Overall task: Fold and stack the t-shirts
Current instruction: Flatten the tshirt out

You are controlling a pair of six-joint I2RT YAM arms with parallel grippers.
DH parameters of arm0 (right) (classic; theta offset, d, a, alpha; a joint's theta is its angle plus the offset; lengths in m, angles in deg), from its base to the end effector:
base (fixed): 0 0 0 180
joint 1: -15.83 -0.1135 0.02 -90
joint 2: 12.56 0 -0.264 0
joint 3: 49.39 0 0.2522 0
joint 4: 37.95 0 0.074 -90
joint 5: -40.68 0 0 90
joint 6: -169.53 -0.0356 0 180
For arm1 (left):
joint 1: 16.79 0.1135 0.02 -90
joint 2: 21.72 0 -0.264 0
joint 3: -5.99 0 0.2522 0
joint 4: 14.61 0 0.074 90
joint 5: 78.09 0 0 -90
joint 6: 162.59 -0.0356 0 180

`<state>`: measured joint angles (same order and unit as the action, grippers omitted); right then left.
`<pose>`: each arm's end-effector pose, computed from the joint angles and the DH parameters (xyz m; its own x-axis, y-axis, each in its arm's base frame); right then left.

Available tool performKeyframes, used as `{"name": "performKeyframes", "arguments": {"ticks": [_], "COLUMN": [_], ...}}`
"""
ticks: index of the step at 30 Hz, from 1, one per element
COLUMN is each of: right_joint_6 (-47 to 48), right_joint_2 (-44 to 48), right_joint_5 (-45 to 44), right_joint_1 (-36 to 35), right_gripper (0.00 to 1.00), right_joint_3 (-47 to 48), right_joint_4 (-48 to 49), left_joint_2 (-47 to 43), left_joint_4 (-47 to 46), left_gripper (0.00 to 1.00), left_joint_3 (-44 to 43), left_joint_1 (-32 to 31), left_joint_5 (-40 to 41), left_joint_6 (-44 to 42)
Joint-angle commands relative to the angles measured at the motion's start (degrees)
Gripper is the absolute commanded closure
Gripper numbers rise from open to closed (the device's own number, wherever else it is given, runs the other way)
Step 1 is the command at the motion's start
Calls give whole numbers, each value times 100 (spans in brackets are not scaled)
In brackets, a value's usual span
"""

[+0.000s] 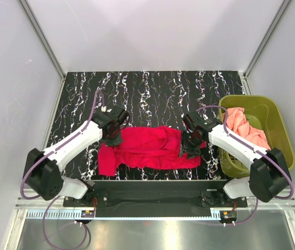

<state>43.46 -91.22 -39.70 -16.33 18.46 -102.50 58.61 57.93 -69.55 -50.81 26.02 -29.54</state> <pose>0.2029 0.1346 0.2195 -0.9921 0.0619 -0.1091 0.0292 0.9597 0.2795 0.2127 -0.1331 0.2468 -0.9311 -0.1703 -0.3226 -0.1879 0.9819 0.0241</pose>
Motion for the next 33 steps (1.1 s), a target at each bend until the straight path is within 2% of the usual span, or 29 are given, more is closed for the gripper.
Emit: {"name": "performKeyframes", "arguments": {"ticks": [1,11,19,21,23,25,33], "right_joint_6": [-197,-646,-454,-418,-418,-523,-681], "right_joint_2": [26,-115,-615,-826,-880,-932,-898], "right_joint_5": [-251,-224,-576,-602,-567,-524,-462], "right_joint_1": [-44,43,210,228,237,246,246], "right_gripper": [52,49,50,52,63,69,66], "right_joint_3": [252,128,401,489,472,471,270], "right_joint_4": [-125,271,490,517,674,702,736], "left_joint_2": [-290,113,501,553,588,597,571], "left_joint_4": [-7,-771,-1071,-1097,-1106,-1097,-1123], "left_gripper": [100,100,100,100,100,100,100], "left_joint_3": [-124,219,430,439,430,430,447], "left_joint_1": [-8,-8,-8,-8,-8,-8,-8], "left_joint_5": [-505,-927,-910,-927,-919,-927,-971], "left_joint_6": [-77,-420,-648,-684,-710,-727,-798]}}
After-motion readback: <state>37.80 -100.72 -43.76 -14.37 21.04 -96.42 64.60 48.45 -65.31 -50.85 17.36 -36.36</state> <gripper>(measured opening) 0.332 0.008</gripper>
